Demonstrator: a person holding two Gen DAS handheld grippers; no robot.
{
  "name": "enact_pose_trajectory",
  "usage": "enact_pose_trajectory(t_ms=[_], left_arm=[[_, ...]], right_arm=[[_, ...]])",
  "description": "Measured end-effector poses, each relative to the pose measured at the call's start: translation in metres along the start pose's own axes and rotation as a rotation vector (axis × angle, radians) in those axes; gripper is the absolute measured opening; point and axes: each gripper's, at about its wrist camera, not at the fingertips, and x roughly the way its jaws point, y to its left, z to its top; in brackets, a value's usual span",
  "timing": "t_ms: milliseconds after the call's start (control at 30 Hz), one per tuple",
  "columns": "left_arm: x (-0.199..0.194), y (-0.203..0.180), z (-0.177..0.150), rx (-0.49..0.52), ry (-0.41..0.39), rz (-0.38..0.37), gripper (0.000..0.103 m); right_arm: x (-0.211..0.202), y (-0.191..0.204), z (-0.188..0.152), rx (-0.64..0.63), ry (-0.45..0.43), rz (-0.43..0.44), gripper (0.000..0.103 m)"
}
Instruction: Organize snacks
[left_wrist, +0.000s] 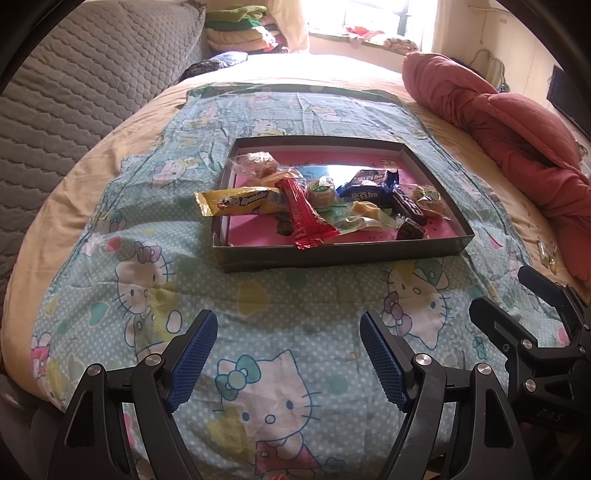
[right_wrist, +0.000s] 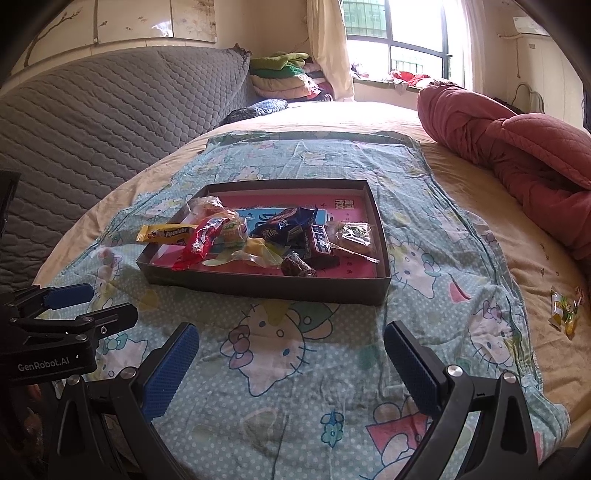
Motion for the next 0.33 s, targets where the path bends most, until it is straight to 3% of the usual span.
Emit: enact_pose_trajectory(t_ms=[133,333], left_arm=[[0.002,-0.002,-0.001,0.019,0.003,-0.012,0.081],[0.010,0.007,0.006,0.046,-0.059,-0.033,0.081]], right_arm=[[0.000,-0.001,0.000,0.000,0.006,-0.003,0.101],[0.008,-0.006,0.002,0.001,0.025,0.006,0.101]])
